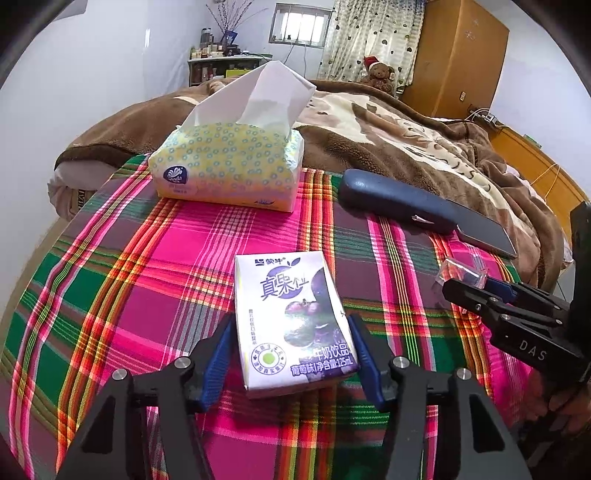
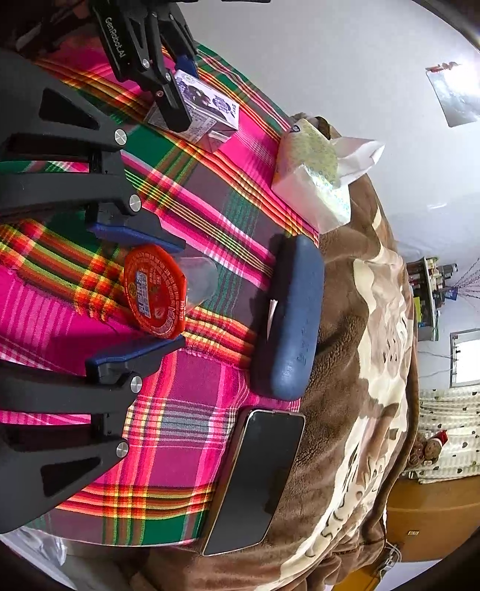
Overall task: Collect trash
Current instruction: 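Grasp the purple grape milk box with the left tool while the right tool grasps the second jelly cup, then carry the grape milk box and jelly cup over the white bin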
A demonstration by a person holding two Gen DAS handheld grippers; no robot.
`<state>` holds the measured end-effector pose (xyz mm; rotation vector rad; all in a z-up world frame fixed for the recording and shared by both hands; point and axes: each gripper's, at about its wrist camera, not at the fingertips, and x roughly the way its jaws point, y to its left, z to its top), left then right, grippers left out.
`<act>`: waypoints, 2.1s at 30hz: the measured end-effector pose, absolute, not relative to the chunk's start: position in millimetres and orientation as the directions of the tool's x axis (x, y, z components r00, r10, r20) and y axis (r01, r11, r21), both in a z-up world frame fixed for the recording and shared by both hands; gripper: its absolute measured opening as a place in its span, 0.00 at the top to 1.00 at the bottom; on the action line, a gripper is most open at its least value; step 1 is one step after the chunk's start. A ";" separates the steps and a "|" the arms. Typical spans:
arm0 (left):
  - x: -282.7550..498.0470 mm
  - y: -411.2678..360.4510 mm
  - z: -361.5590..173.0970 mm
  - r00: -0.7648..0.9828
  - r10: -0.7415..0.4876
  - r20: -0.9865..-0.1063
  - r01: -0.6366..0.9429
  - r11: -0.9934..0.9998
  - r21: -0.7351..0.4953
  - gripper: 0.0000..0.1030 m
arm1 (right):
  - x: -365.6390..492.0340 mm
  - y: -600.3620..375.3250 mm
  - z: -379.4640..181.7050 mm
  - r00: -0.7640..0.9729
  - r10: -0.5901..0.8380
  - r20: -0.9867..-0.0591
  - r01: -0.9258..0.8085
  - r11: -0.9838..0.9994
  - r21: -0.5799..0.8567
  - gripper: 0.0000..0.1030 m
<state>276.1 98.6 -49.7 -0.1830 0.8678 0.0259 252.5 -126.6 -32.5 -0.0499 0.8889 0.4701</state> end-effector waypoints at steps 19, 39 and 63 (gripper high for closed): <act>214.4 60.5 -15.3 0.689 -0.112 -0.716 0.005 0.989 -0.150 0.43 | 194.9 -168.8 2.1 0.619 0.387 -0.683 -0.351 0.915 0.201 0.56; 141.5 -35.5 35.1 0.733 -0.223 -0.642 0.191 0.974 -0.121 0.43 | 125.8 -258.5 33.1 0.731 0.294 -0.616 -0.201 0.955 0.217 0.56; 123.3 -197.2 20.5 0.603 -0.432 -0.671 0.469 0.872 -0.139 0.43 | 81.9 -381.6 21.5 0.753 0.053 -0.656 0.075 0.983 0.165 0.56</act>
